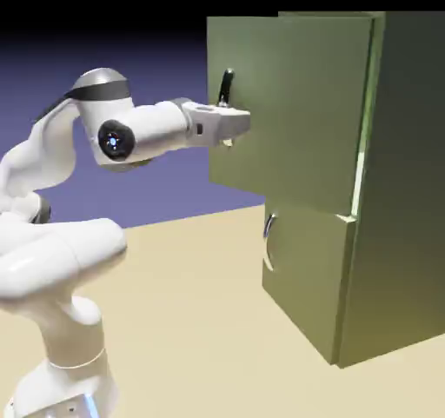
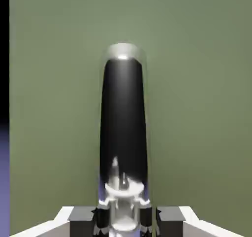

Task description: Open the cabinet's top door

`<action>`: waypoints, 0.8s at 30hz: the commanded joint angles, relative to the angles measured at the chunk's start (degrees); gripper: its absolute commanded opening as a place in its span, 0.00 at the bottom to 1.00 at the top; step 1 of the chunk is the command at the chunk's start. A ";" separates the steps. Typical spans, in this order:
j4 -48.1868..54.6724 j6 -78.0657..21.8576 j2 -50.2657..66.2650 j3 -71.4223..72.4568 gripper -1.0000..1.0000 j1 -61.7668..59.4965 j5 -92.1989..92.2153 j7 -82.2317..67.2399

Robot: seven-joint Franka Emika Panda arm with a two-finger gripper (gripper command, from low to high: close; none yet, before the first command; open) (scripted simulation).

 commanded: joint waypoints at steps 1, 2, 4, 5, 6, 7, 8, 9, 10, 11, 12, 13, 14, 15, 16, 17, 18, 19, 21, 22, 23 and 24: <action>-0.31 -2.43 0.08 -0.85 0.00 -1.53 -0.15 -0.19; -0.59 -4.93 -0.06 -1.46 0.00 -3.27 0.04 -0.11; -1.07 -9.91 -0.40 -2.40 0.00 -6.94 0.73 0.22; -1.26 -12.40 -0.20 -3.01 0.00 -8.65 0.85 0.12; -1.36 -14.89 0.64 -3.94 0.00 -10.09 0.39 -0.52; -1.31 -17.39 2.32 -5.27 0.00 -11.16 -0.87 -1.88; -1.14 -19.88 4.35 -6.69 0.00 -12.13 -2.46 -3.52; -0.88 -22.37 6.34 -7.95 0.00 -13.20 -3.97 -5.08; -0.54 -24.84 8.41 -9.11 0.00 -14.29 -5.52 -6.68; -0.11 -27.18 10.48 -10.14 0.00 -15.33 -7.09 -8.28; 0.39 -29.43 12.56 -11.04 0.00 -16.35 -8.65 -9.89; 0.95 -31.59 14.64 -11.82 0.00 -17.35 -10.21 -11.49; 1.58 -33.66 16.71 -12.49 0.00 -18.33 -11.78 -13.11; 2.27 -35.63 18.79 -13.07 0.00 -19.26 -13.36 -14.74; 3.02 -37.51 20.87 -13.54 0.00 -20.16 -14.96 -16.40; 3.83 -39.32 22.94 -13.93 0.00 -21.05 -16.58 -18.08; 4.70 -41.06 25.02 -14.22 0.00 -21.92 -18.21 -19.78; 5.63 -42.71 27.10 -14.44 0.00 -22.76 -19.87 -21.51; 7.65 -45.73 31.25 -14.66 0.00 -24.33 -23.26 -25.06; 8.74 -47.11 33.33 -14.67 0.00 -25.05 -25.00 -26.87; 9.88 -48.39 35.40 -14.62 0.00 -25.74 -26.77 -28.70; 11.08 -49.56 37.48 -14.52 0.00 -26.37 -28.56 -30.55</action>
